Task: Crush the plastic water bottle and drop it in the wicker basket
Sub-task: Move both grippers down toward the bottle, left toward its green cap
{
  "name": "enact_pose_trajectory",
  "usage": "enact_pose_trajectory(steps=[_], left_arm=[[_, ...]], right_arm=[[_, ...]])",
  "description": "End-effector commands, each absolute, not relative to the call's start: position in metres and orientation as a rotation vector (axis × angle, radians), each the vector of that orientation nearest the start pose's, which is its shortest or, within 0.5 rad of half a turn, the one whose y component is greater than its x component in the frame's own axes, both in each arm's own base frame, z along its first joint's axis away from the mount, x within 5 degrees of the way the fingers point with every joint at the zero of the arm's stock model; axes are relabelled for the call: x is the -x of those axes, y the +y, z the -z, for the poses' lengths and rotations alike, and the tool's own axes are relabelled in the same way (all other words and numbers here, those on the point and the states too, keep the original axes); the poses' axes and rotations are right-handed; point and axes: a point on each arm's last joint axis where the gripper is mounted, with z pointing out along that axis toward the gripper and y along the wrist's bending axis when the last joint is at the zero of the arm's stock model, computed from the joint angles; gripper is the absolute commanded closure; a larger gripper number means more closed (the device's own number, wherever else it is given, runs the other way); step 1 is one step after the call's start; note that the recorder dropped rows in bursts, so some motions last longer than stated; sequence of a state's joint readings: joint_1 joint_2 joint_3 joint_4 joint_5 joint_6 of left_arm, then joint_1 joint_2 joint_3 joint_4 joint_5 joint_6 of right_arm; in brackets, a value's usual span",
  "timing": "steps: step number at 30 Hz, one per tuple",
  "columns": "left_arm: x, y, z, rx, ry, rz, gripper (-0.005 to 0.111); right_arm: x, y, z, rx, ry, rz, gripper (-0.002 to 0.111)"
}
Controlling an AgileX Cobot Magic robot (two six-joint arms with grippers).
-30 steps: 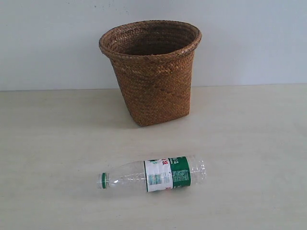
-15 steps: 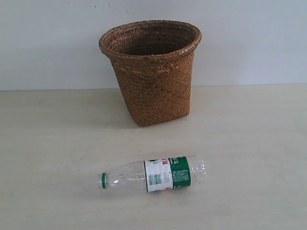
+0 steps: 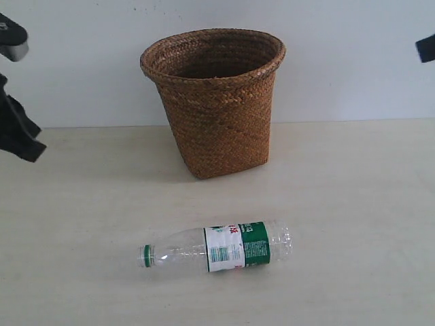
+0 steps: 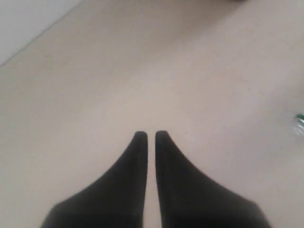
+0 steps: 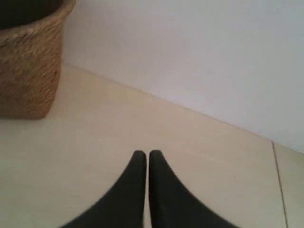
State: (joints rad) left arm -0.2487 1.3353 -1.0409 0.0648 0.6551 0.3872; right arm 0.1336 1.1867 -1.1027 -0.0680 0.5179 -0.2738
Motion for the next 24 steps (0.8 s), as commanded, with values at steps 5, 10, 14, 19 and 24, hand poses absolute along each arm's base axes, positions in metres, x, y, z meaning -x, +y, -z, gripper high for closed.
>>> enact_pose_trajectory(steps=[5, 10, 14, 19, 24], left_arm=[[-0.276, -0.116, -0.278, -1.343, 2.183, 0.213, 0.102], [-0.284, -0.122, -0.252, -1.590, 2.120, 0.238, 0.102], [-0.294, -0.133, -0.228, -1.688, 2.043, 0.343, 0.102], [-0.300, -0.140, -0.203, -1.811, 1.959, 0.422, 0.081], [-0.305, -0.141, -0.183, -1.857, 1.975, 0.443, 0.044]], right_arm=[[-0.291, 0.105, -0.337, 1.064, 2.153, -0.233, 0.108], [-0.303, 0.129, -0.312, 1.218, 2.186, -0.312, 0.108], [-0.309, 0.142, -0.292, 1.302, 2.201, -0.371, 0.108], [-0.316, 0.151, -0.270, 1.357, 2.229, -0.466, 0.108], [-0.322, 0.155, -0.252, 1.378, 2.257, -0.498, 0.108]])
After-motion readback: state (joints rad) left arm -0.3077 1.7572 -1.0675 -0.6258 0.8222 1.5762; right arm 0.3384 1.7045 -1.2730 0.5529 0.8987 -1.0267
